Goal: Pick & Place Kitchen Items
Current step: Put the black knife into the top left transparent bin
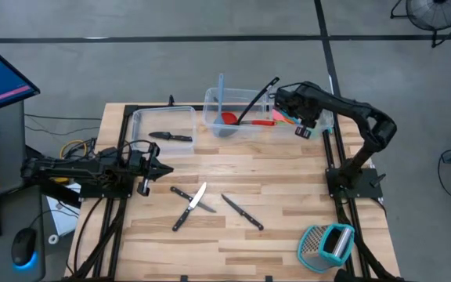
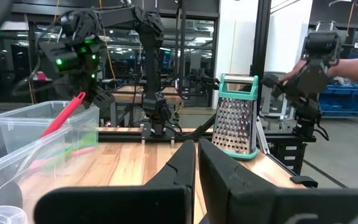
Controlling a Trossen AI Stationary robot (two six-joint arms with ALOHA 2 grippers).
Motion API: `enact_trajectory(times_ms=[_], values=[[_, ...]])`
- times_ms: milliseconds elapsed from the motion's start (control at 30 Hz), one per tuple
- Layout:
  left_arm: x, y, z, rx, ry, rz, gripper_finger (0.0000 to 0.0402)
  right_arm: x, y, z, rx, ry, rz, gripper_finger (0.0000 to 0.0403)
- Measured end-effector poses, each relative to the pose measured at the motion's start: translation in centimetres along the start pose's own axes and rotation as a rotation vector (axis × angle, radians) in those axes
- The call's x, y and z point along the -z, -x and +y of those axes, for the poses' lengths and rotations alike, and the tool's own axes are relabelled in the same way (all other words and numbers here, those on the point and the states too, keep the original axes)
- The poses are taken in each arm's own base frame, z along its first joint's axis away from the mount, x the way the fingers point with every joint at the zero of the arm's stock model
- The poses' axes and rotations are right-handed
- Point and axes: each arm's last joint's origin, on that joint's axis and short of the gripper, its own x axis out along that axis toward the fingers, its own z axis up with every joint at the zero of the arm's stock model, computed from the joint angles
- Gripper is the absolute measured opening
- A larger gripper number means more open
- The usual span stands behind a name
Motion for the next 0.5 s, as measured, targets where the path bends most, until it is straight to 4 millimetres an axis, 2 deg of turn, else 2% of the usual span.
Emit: enact_trajectory(times_ms=[67, 167, 300, 400, 500], values=[[0.0, 0.0, 0.0, 0.0, 0.0, 0.0, 0.0002, 0.1, 1.3, -0.6, -0.002, -0.037, -0.043, 0.0132], [0.0, 0.0, 0.0, 0.0, 0.0, 0.0, 0.0002, 0.9, 4.7, -1.6, -0.042, -0.124, -0.179, 0.0168], [0.0, 0.0, 0.0, 0.0, 0.0, 0.0, 0.0002, 3.0, 9.8, -1.8, -0.242, -0.29, -0.408, 0.0206], [0.0, 0.0, 0.0, 0.0, 0.0, 0.0, 0.0002, 4.9, 12.7, -0.4, -0.378, -0.336, -0.528, 0.022], [0.0, 0.0, 0.0, 0.0, 0.0, 0.0, 0.0002, 5.9, 14.5, 2.7, -0.44, -0.309, -0.561, 0.0223]])
